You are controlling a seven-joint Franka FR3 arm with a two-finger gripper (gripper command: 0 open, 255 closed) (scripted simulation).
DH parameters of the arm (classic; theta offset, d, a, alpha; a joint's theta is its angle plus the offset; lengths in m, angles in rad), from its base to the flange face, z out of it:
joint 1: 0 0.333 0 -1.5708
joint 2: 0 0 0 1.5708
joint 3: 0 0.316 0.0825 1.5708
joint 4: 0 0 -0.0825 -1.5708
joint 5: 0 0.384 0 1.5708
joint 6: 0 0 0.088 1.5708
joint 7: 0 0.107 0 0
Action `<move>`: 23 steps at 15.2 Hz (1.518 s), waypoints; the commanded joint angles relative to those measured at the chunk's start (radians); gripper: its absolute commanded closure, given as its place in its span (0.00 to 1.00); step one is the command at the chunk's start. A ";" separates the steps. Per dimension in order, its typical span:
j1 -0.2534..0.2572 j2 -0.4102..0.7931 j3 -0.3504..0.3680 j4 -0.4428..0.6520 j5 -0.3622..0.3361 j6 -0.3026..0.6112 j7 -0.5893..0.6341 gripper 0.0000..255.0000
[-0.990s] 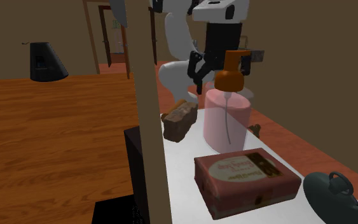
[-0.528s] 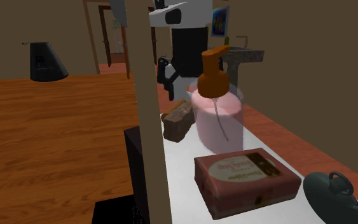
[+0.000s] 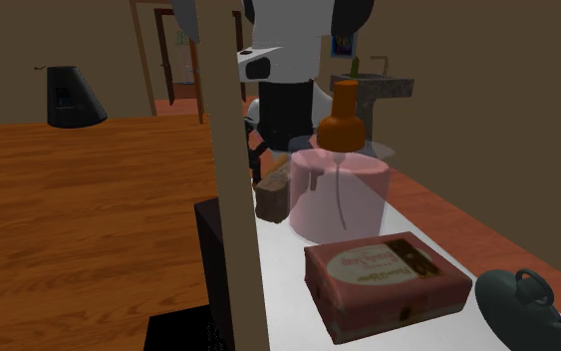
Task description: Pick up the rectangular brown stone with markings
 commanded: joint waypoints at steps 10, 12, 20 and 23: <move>0.000 -0.001 0.000 -0.011 -0.001 0.010 0.002 1.00; 0.000 -0.004 0.002 -0.001 0.000 -0.002 0.002 1.00; 0.003 -0.022 0.013 0.094 0.008 -0.115 0.000 1.00; 0.005 -0.024 0.017 0.133 0.011 -0.156 0.000 1.00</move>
